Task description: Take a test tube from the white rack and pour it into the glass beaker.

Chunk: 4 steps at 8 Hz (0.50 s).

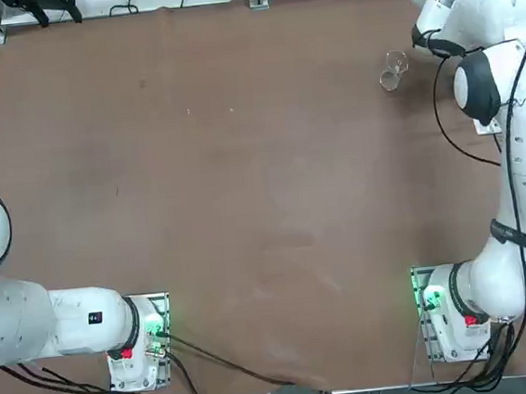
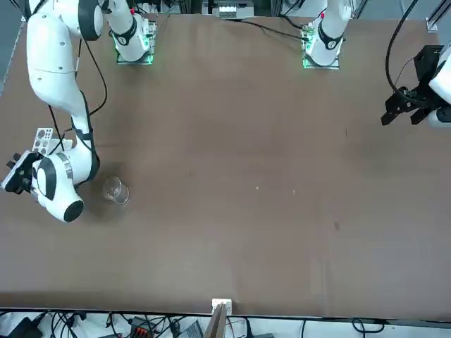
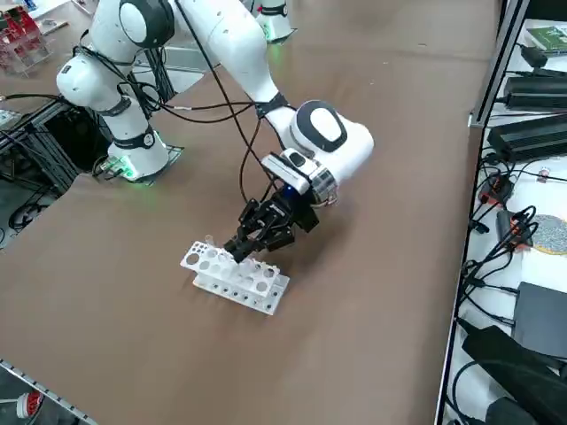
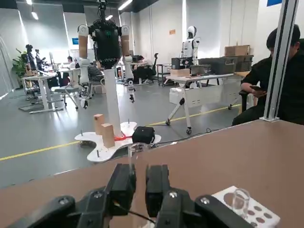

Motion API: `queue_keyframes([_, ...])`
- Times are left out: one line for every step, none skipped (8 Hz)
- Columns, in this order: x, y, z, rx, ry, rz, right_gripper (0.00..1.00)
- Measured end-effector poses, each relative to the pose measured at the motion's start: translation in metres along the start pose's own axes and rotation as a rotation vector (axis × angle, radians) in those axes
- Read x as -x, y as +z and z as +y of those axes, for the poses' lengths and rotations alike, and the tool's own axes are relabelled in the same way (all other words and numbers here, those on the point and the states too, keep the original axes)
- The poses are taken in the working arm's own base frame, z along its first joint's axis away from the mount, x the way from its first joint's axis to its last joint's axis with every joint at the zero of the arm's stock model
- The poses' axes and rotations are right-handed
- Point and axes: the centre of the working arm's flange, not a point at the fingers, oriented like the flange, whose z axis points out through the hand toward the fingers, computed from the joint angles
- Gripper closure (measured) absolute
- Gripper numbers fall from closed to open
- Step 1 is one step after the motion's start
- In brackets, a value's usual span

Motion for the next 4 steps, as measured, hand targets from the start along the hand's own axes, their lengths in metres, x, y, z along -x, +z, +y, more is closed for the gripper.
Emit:
queue_keyframes([0.004,0.001,0.001,0.000,-0.001,0.003,0.81])
queue_keyframes([0.010,0.002,0.002,-0.002,0.000,0.006,0.81])
queue_keyframes([0.020,0.004,0.004,-0.006,-0.001,0.010,0.81])
queue_keyframes([0.030,0.005,0.006,-0.012,-0.003,0.014,0.81])
